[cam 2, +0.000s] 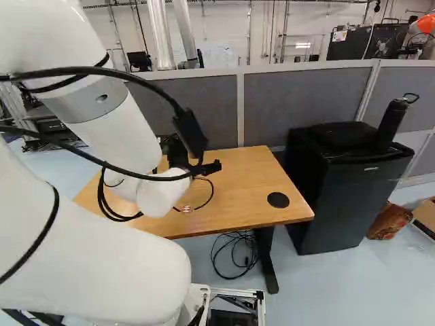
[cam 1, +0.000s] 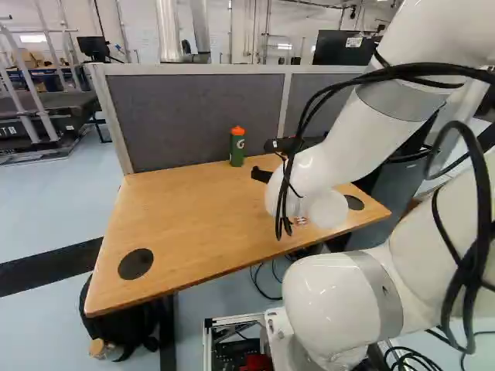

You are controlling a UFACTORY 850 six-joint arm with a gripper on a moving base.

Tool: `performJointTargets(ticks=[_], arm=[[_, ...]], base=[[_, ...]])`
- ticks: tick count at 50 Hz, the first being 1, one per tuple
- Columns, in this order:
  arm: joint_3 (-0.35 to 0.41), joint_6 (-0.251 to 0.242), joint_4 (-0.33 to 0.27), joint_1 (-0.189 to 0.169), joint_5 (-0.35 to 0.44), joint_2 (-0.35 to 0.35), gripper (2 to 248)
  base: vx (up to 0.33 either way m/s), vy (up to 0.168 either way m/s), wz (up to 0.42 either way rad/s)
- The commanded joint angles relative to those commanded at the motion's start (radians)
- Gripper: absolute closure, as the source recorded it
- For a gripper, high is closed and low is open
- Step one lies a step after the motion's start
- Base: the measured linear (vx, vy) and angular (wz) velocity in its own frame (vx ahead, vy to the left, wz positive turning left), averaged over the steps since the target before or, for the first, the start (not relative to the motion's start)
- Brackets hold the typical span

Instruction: Pick up the green bottle from the table

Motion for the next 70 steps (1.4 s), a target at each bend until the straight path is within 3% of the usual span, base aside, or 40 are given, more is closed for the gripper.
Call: performJointTargets(ticks=[15, 42, 70], arm=[[0.000, 0.000, -0.018, 0.000, 0.000, 0.000, 2], [-0.122, 0.000, -0.230, 0.014, 0.000, -0.139, 2], [-0.274, 0.000, -0.246, 0.024, 0.000, -0.294, 2]], base=[[0.000, 0.000, 0.000], [0.000, 0.000, 0.000], [0.000, 0.000, 0.000]])
